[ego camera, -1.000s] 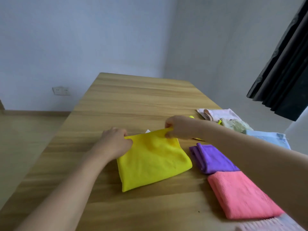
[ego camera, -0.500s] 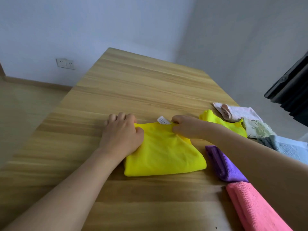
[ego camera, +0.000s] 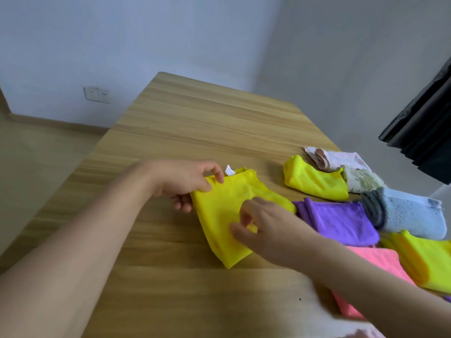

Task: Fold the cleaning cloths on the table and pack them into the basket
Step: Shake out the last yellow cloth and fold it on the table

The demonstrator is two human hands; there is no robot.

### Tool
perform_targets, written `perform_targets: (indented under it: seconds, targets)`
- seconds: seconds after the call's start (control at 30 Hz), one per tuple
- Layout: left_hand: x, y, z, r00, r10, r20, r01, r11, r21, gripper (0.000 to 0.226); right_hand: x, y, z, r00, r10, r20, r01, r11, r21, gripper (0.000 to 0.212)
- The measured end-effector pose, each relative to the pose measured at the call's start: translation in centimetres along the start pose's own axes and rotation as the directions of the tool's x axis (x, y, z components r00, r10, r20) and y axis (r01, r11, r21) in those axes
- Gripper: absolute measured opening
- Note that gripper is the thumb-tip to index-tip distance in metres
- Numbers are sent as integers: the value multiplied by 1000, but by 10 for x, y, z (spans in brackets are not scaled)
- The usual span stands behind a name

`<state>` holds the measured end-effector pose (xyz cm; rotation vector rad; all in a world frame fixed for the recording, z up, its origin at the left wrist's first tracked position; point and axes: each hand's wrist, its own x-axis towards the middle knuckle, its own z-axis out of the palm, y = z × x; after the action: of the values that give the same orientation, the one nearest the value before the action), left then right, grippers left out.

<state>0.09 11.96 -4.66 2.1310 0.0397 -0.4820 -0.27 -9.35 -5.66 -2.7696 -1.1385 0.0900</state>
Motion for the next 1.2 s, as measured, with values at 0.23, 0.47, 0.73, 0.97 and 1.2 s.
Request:
perform_targets:
  seconds: [0.23, 0.47, 0.73, 0.97, 1.2]
  targets:
    - [-9, -12, -9, 996, 50, 78, -28, 966, -256, 56, -15, -28, 18, 990, 129, 55, -111, 961, -253, 93]
    - [-10, -13, -9, 987, 94, 128, -100, 994, 48, 47, -13, -24, -5, 987, 91, 131, -65, 980, -190, 25]
    - [-11, -2, -3, 992, 112, 51, -113, 993, 20, 35, 14, -5, -44, 883, 320, 343, -386, 911, 143, 8]
    - [13, 0, 18, 971, 68, -230, -70, 998, 0, 54, 24, 21, -42, 891, 260, 373, -361, 903, 234, 23]
    - [33, -8, 43, 848, 85, -523, 140, 916, 377, 30, 40, 45, -23, 941, 266, 209, -235, 958, -161, 41]
